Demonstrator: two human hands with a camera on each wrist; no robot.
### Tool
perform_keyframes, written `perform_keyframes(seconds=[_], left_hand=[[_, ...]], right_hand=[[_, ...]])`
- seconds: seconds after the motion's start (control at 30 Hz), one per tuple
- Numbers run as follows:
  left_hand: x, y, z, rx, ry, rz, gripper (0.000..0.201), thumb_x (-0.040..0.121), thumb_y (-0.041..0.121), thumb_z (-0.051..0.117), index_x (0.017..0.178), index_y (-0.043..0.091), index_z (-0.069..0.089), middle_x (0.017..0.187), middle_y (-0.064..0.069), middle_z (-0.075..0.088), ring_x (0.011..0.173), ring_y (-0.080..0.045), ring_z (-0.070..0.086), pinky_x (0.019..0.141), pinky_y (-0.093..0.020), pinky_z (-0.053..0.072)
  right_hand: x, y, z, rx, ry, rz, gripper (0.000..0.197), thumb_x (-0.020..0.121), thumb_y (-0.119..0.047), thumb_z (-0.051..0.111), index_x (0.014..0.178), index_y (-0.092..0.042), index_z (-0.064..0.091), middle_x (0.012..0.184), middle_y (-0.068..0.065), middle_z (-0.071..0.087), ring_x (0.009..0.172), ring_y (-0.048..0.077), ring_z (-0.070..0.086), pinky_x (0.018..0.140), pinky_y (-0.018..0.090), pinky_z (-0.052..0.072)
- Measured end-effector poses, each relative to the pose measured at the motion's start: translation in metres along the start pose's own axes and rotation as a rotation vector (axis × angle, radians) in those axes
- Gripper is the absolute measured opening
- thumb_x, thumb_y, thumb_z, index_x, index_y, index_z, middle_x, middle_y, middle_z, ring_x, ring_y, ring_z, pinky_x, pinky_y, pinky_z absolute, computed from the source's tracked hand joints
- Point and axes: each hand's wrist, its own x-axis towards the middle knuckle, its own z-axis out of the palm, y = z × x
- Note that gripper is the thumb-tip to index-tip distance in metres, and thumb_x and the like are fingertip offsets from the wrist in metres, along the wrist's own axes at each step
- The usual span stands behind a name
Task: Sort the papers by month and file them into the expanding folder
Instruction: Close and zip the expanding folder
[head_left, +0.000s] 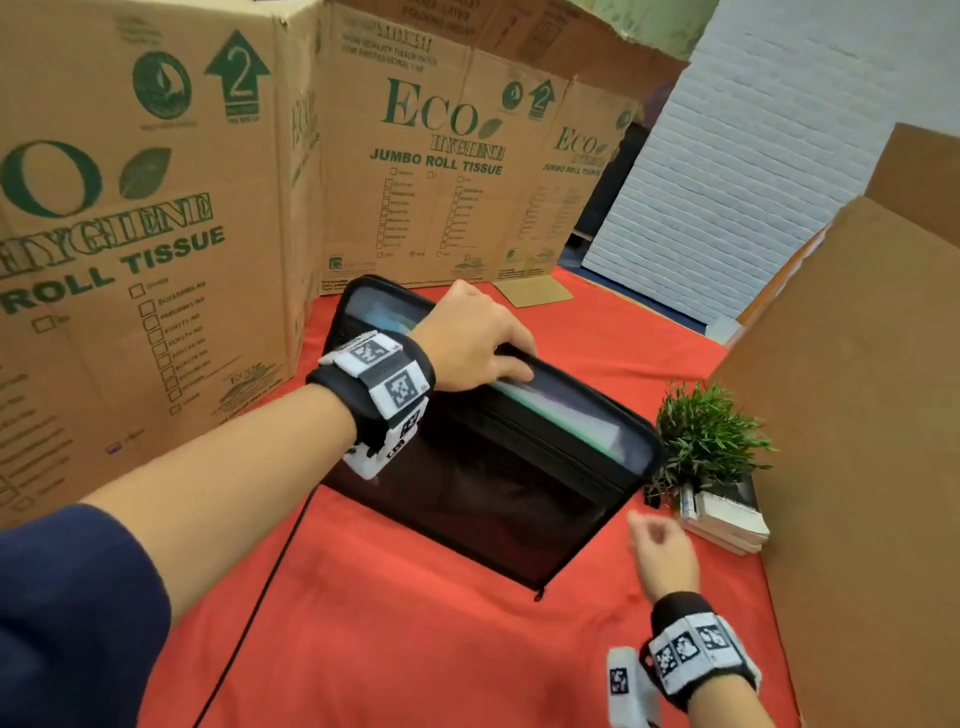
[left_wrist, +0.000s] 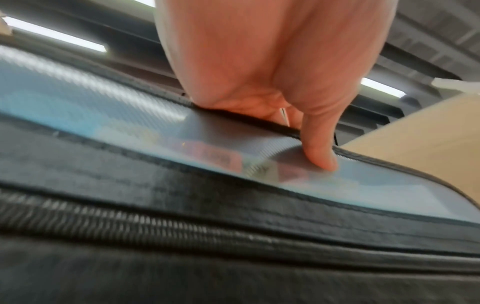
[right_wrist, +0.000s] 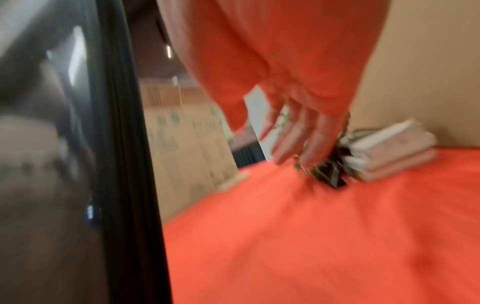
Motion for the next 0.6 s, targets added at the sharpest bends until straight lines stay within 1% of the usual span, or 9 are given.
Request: perform_keyframes(seconds=[0.07, 0.13, 0.17, 0.2, 0.27, 0.37, 0.47, 0.53, 0.6], left_hand=[[0.002, 0.005, 0.0, 0.09, -0.097, 0.058, 0.031, 0.086, 0.054, 0.062, 0.11, 0.036, 0.071, 0.105, 0.016, 0.072, 0.1, -0.011, 0.061, 0.102, -0.037, 0.031], [0.004, 0.015, 0.009, 0.163, -0.219, 0.129, 0.031, 0.087, 0.054, 0.06, 0.112, 0.038, 0.069, 0.11, 0.017, 0.07, 0.104, -0.009, 0.06, 0.105, -0.038, 0.027], [0.006, 0.021, 0.014, 0.19, -0.275, 0.162, 0.03, 0.088, 0.053, 0.059, 0.112, 0.038, 0.068, 0.111, 0.017, 0.069, 0.105, -0.009, 0.059, 0.106, -0.039, 0.025], [0.008, 0.028, 0.019, 0.221, -0.317, 0.196, 0.029, 0.088, 0.052, 0.059, 0.113, 0.038, 0.067, 0.112, 0.016, 0.068, 0.107, -0.01, 0.058, 0.107, -0.041, 0.023], [0.012, 0.039, 0.027, 0.276, -0.341, 0.249, 0.029, 0.088, 0.05, 0.058, 0.113, 0.037, 0.067, 0.111, 0.013, 0.068, 0.11, -0.012, 0.057, 0.11, -0.045, 0.019], [0.009, 0.038, 0.039, 0.257, -0.261, 0.227, 0.032, 0.087, 0.055, 0.058, 0.11, 0.035, 0.068, 0.106, 0.012, 0.068, 0.116, -0.012, 0.05, 0.114, -0.055, 0.011], [-0.01, 0.02, 0.058, 0.1, 0.058, 0.074, 0.05, 0.081, 0.055, 0.065, 0.124, 0.03, 0.059, 0.125, 0.01, 0.058, 0.127, -0.013, 0.042, 0.115, -0.058, 0.016], [-0.03, 0.006, 0.07, -0.01, 0.299, -0.163, 0.067, 0.081, 0.048, 0.07, 0.137, 0.022, 0.046, 0.137, 0.004, 0.049, 0.129, -0.018, 0.04, 0.11, -0.052, 0.03], [-0.057, -0.009, 0.084, -0.112, 0.304, -0.487, 0.072, 0.084, 0.046, 0.068, 0.14, 0.012, 0.039, 0.14, -0.005, 0.044, 0.128, -0.026, 0.041, 0.104, -0.045, 0.038]], right_hand=[[-0.001, -0.029, -0.02, 0.173, 0.085, -0.203, 0.033, 0.092, -0.052, 0.053, 0.095, -0.021, 0.065, 0.098, 0.0, 0.07, 0.097, 0.015, 0.064, 0.09, 0.034, 0.046], [-0.015, -0.063, -0.029, 0.177, -0.032, -0.436, 0.029, 0.09, -0.05, 0.058, 0.105, -0.025, 0.064, 0.104, -0.009, 0.068, 0.097, -0.001, 0.06, 0.089, 0.021, 0.045], [-0.022, -0.078, -0.029, 0.081, -0.128, -0.54, 0.029, 0.088, -0.048, 0.063, 0.109, -0.027, 0.063, 0.105, -0.013, 0.067, 0.096, -0.004, 0.06, 0.088, 0.019, 0.045], [-0.027, -0.086, -0.024, -0.06, -0.206, -0.623, 0.032, 0.086, -0.049, 0.065, 0.111, -0.029, 0.062, 0.102, -0.016, 0.067, 0.093, -0.002, 0.061, 0.086, 0.021, 0.046], [-0.035, -0.093, -0.01, -0.323, -0.241, -0.721, 0.034, 0.084, -0.056, 0.059, 0.105, -0.031, 0.059, 0.087, -0.012, 0.066, 0.083, 0.013, 0.064, 0.076, 0.034, 0.049], [-0.04, -0.085, 0.003, -0.347, -0.126, -0.704, 0.034, 0.083, -0.057, 0.049, 0.097, -0.028, 0.059, 0.077, 0.001, 0.068, 0.078, 0.03, 0.063, 0.066, 0.043, 0.048], [-0.051, -0.07, 0.012, -0.199, -0.058, -0.615, 0.023, 0.087, -0.046, 0.058, 0.094, -0.025, 0.064, 0.078, -0.004, 0.071, 0.078, 0.024, 0.065, 0.067, 0.04, 0.049], [-0.059, -0.058, 0.017, 0.014, -0.066, -0.47, 0.01, 0.089, -0.03, 0.066, 0.092, -0.02, 0.068, 0.081, -0.007, 0.073, 0.082, 0.02, 0.068, 0.075, 0.038, 0.052], [-0.071, -0.046, 0.018, 0.274, -0.114, -0.271, 0.008, 0.089, -0.019, 0.067, 0.096, -0.015, 0.071, 0.088, -0.004, 0.075, 0.088, 0.018, 0.069, 0.084, 0.037, 0.054]])
